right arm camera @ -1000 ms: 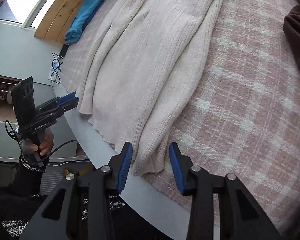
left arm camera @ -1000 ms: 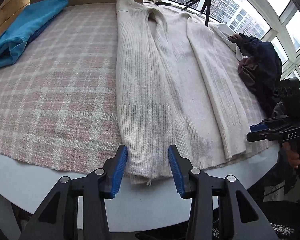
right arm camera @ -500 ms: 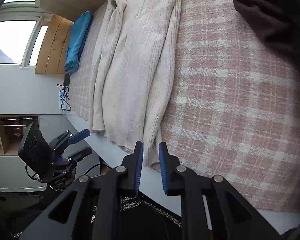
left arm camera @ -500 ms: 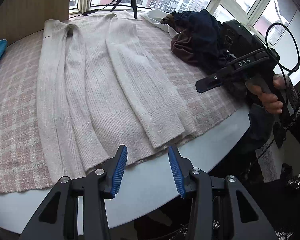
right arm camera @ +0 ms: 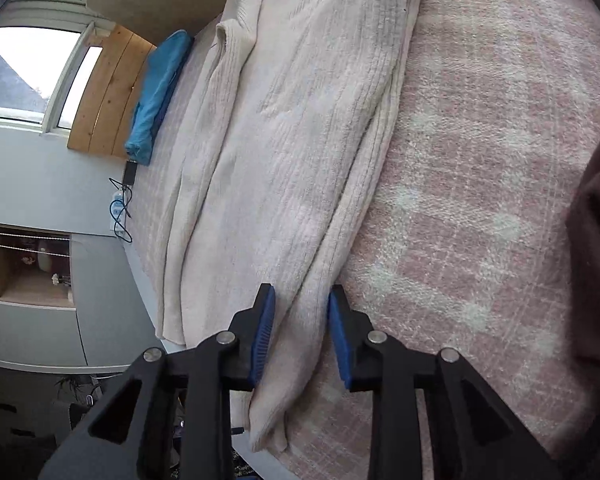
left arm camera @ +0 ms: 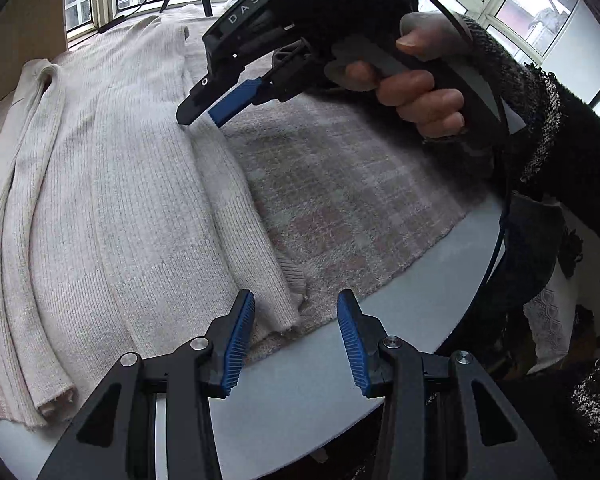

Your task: Fold clothes

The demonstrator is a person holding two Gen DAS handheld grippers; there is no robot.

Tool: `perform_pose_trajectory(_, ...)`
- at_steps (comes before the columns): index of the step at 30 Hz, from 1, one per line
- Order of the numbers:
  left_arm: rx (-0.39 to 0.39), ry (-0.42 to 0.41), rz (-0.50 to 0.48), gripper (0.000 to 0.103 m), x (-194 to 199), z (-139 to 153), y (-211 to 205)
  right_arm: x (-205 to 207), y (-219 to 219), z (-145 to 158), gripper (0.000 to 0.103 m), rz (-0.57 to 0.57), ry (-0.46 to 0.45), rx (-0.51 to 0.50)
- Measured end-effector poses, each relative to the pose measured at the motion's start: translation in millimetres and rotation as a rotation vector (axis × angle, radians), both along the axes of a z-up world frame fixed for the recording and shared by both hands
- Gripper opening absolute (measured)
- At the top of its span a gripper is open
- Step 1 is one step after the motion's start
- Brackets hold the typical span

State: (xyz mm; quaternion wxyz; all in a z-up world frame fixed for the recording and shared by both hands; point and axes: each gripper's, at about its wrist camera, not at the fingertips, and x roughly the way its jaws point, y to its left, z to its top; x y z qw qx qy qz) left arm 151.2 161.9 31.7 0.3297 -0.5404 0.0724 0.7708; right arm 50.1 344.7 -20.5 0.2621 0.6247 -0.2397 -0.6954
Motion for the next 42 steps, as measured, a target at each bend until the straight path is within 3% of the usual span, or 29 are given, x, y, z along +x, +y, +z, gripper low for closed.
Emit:
perform_pose_trajectory(6,-0.003,-0.028,0.106,0.04,-9.8,-5.1,4.7,-1.3,10.4,-12.5,0.009,0.008,-0.003,-0.062)
perform_pose_trajectory(8,-0.019,-0.021,0.146,0.03,-11.7,-6.7,3.5,-4.5,10.4,-14.7,0.009,0.028,0.002,-0.084)
perform_pose_trajectory(10,-0.03,-0.015,0.175,0.004,-13.0,-6.9,1.3,-7.8,9.9,-16.1,0.009,0.048,0.009,-0.101)
perform_pose_trajectory(11,-0.032,-0.012,0.183,0.004,-13.3,-6.1,-0.3,-9.0,9.6,-15.4,0.009,0.05,0.02,-0.099)
perform_pose_trajectory(16,0.106,-0.035,0.27,0.003,-15.4,27.9,-19.3,-14.9,16.9,3.5,0.006,0.005,0.067,-0.136)
perform_pose_trajectory(20,0.11,0.036,0.227,0.003,-10.3,60.8,-7.3,-17.4,33.0,33.6,0.006,-0.004,0.132,-0.155)
perform_pose_trajectory(24,0.07,0.045,0.158,0.003,-12.4,55.5,19.9,-18.6,46.6,29.3,0.005,-0.015,0.134,-0.104)
perform_pose_trajectory(29,-0.064,0.029,0.03,0.003,-8.3,8.9,56.0,-14.5,51.3,0.2,0.006,-0.028,0.101,0.005)
perform_pose_trajectory(31,-0.083,0.056,0.009,0.003,-3.2,4.2,58.5,-11.5,49.9,-3.0,0.006,-0.02,0.093,0.003)
perform_pose_trajectory(33,-0.066,-0.003,-0.004,0.005,0.5,11.5,54.7,-8.4,48.7,-5.4,0.009,-0.012,0.085,-0.002)
perform_pose_trajectory(34,-0.04,-0.029,0.008,0.006,4.1,19.0,48.2,-4.7,51.5,-3.1,0.011,-0.02,0.09,0.001)
perform_pose_trajectory(35,0.0,-0.042,0.038,0.007,9.8,31.0,36.1,2.0,55.2,0.1,0.02,-0.026,0.096,-0.003)
perform_pose_trajectory(36,-0.007,-0.031,0.098,0.014,9.7,37.3,13.9,9.4,58.8,3.2,0.032,-0.031,0.101,-0.009)
perform_pose_trajectory(37,-0.018,-0.019,0.162,0.022,9.0,42.9,-9.2,16.7,62.4,6.3,0.036,-0.036,0.107,-0.015)
perform_pose_trajectory(40,-0.052,0.02,0.352,0.036,7.0,59.9,-78.6,52.3,62.3,11.1,0.038,-0.008,0.111,-0.037)
perform_pose_trajectory(42,-0.074,0.029,0.477,0.037,2.7,61.0,-124.6,74.9,54.6,8.8,0.038,0.007,0.103,-0.03)
